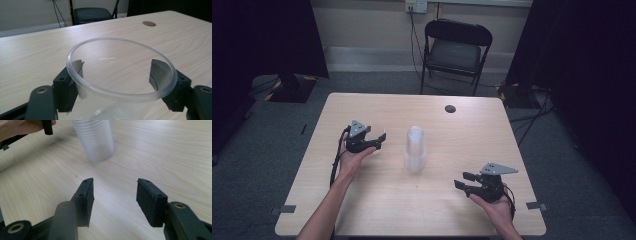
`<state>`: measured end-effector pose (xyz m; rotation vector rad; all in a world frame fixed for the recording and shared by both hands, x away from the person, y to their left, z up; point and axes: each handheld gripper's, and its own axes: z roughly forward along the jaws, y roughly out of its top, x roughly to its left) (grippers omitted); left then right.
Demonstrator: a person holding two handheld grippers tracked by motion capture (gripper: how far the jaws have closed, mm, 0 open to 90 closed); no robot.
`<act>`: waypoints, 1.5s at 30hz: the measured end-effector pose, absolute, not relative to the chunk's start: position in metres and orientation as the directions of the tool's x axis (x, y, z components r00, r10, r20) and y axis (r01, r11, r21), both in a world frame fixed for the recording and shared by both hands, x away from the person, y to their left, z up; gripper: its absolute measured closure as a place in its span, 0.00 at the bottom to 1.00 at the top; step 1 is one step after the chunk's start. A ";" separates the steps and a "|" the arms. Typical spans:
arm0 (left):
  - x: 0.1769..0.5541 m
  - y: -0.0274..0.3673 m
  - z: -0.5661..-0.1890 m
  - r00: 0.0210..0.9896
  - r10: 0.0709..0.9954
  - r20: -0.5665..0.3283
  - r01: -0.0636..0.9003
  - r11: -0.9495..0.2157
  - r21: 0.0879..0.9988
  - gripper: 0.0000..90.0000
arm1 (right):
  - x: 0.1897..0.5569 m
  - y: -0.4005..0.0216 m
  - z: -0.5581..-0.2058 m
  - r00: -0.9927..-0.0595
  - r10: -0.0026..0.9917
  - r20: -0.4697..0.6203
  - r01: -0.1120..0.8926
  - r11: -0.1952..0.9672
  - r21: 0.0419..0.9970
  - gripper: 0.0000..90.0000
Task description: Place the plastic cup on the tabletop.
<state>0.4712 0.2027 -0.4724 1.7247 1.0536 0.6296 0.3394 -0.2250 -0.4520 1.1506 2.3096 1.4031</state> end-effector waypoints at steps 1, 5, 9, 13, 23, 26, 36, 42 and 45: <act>0.472 0.203 -0.473 0.490 0.870 -0.056 0.368 -0.148 0.918 0.30 | 0.339 -0.225 -0.452 -0.675 0.707 0.211 0.513 0.245 0.823 0.53; 0.470 0.203 -0.473 0.497 0.866 -0.056 0.383 -0.161 0.910 0.30 | 0.339 -0.225 -0.452 -0.675 0.707 0.209 0.513 0.247 0.822 0.53; 0.469 0.203 -0.473 0.506 0.861 -0.045 0.393 -0.183 0.901 0.28 | 0.340 -0.223 -0.452 -0.678 0.705 0.207 0.512 0.252 0.821 0.53; 0.467 0.203 -0.474 0.493 0.869 -0.046 0.401 -0.180 0.898 0.25 | 0.339 -0.222 -0.452 -0.681 0.703 0.205 0.508 0.253 0.823 0.53; 0.466 0.203 -0.479 0.508 0.860 -0.050 0.439 -0.209 0.874 0.18 | 0.339 -0.224 -0.451 -0.677 0.704 0.214 0.511 0.241 0.825 0.53; 0.462 0.203 -0.480 0.505 0.862 -0.041 0.450 -0.222 0.865 0.17 | 0.339 -0.225 -0.451 -0.675 0.706 0.214 0.510 0.236 0.827 0.52; 0.455 0.206 -0.473 0.513 0.857 -0.041 0.443 -0.224 0.868 0.17 | 0.340 -0.227 -0.451 -0.663 0.718 0.213 0.510 0.225 0.830 0.49; 0.447 0.213 -0.469 0.533 0.844 -0.061 0.460 -0.228 0.858 0.18 | 0.340 -0.230 -0.450 -0.656 0.726 0.208 0.505 0.217 0.836 0.49; 0.443 0.214 -0.467 0.543 0.838 -0.059 0.458 -0.237 0.857 0.18 | 0.340 -0.232 -0.450 -0.654 0.728 0.207 0.504 0.214 0.837 0.49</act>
